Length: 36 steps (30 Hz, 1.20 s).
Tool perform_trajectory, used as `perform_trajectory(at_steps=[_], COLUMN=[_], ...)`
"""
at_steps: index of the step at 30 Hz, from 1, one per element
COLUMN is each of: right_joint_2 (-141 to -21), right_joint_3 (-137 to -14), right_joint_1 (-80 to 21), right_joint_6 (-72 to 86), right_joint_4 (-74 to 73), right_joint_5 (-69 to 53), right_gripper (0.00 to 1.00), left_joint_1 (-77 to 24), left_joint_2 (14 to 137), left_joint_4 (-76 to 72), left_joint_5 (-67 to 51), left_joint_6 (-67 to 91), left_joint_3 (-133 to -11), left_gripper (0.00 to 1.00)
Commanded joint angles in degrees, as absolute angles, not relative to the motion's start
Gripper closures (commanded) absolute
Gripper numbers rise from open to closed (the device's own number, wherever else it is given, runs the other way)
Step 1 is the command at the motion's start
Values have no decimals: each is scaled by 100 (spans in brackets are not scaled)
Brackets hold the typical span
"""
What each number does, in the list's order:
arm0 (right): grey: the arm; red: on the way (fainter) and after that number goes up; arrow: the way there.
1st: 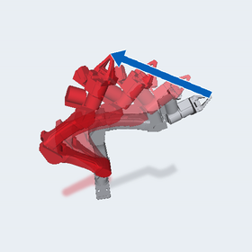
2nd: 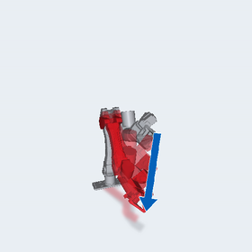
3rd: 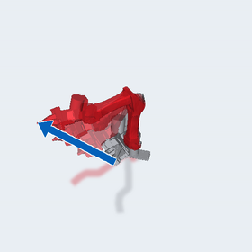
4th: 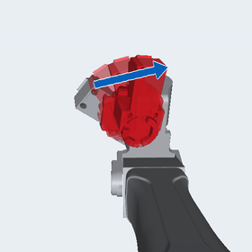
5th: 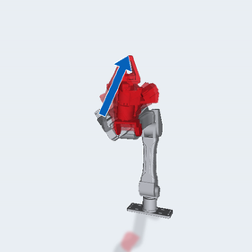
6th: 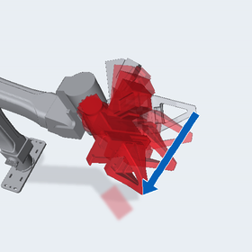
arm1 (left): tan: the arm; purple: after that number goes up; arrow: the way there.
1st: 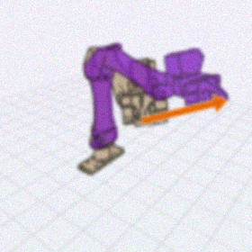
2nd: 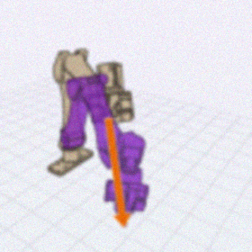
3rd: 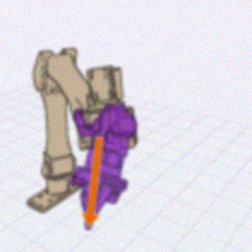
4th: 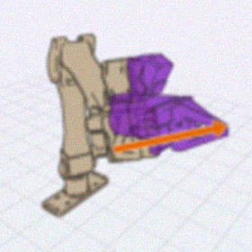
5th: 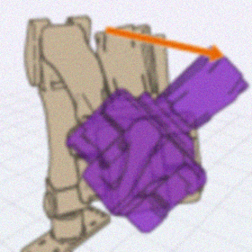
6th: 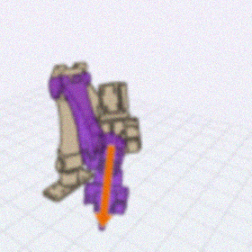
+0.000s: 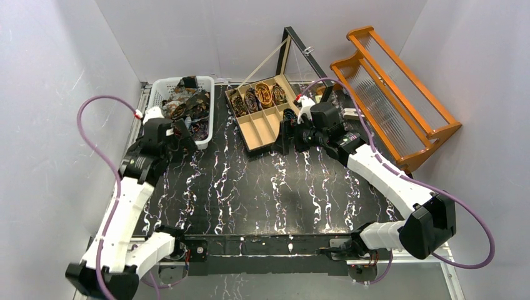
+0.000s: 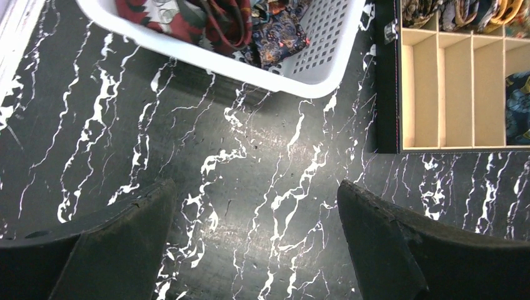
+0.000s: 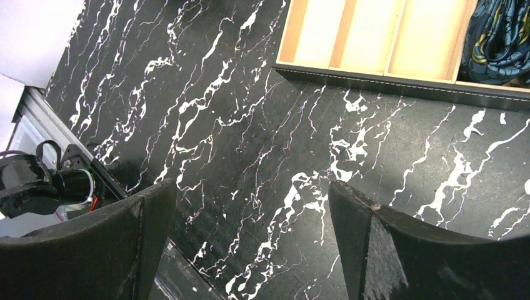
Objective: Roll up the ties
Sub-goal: Pick up the tie from the bin.
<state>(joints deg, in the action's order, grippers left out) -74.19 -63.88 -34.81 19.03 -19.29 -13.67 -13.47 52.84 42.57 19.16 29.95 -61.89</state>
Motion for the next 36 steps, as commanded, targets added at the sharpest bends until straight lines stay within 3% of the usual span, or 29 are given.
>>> perform_trajectory(at_steps=[1, 10, 18, 26, 32, 36], right_joint_2=[-7144, -7060, -7042, -7064, -7186, -7253], right_joint_3=[-6300, -6113, -6138, -6118, -6146, -6174], right_joint_1=[-3489, -3494, -3489, -3490, -3494, -3491], right_joint_6=[1733, 1740, 1792, 1806, 1806, 1849], right_joint_4=[-1705, -1637, -1675, -1696, -1684, -1661], right_joint_5=[-1360, -1326, -1202, -1120, -1087, -1156], right_gripper=[1, 2, 2, 2, 2, 2], left_joint_1=[-1348, -1152, -498, 711, 969, 1013], left_joint_2=[6193, 8074, 9350, 9243, 9247, 9559], left_joint_4=[3915, 3773, 3740, 3798, 3818, 3868], left_joint_5=[1580, 1386, 771, 812, 727, 825], left_joint_6=[2607, 2075, 1607, 1660, 1350, 1268], left_joint_3=[-6770, -8093, -8732, -8260, -8007, -8035], left_gripper=[2, 2, 16, 19, 19, 25])
